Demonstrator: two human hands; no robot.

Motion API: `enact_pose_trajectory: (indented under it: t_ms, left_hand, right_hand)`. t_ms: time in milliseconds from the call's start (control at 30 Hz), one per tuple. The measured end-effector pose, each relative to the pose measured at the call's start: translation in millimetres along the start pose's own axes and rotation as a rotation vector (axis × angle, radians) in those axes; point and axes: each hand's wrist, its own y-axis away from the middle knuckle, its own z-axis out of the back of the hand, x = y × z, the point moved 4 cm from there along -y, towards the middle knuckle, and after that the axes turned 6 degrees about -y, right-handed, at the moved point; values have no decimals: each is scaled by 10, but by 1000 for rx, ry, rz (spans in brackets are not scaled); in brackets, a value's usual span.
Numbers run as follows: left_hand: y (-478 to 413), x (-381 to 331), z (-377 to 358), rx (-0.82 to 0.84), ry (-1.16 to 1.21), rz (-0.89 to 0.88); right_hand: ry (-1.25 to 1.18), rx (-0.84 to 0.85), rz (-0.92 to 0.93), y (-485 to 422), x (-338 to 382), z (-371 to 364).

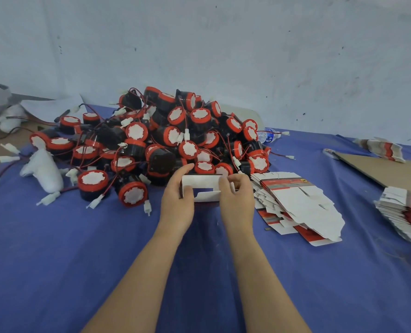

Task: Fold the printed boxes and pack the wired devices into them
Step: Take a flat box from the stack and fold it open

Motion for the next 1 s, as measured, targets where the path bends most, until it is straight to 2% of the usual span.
enact_pose_trajectory:
  t_ms: [33, 167, 300, 400, 567, 667, 767, 900, 1000]
  left_hand:
    - [-10, 16, 16, -5, 12, 15]
    - [-58, 57, 75, -6, 108, 71]
    - [-39, 43, 58, 29, -14, -3]
    - [-21, 10, 43, 44, -60, -63]
    - [17, -45, -16, 103, -126, -138]
    - [42, -33, -90, 208, -202, -188]
    - [87, -7, -175, 300, -260, -208]
    - [71, -20, -157, 300, -229, -145]
    - [-26, -119, -174, 293, -27, 19]
  right_hand:
    - [-31, 56, 20, -9, 4, -17]
    - [-275, 341, -95, -36, 34, -61]
    - [-154, 425, -152, 17, -79, -33]
    - [-103, 442, -209, 47, -112, -22]
    - [-167, 344, -219, -25, -162, 17]
    - [-215, 290, -252, -57, -196, 64]
    - [-253, 313, -303, -59, -220, 93]
    - [-336, 450, -389, -51, -201, 100]
    - [-260, 423, -403, -71, -206, 131]
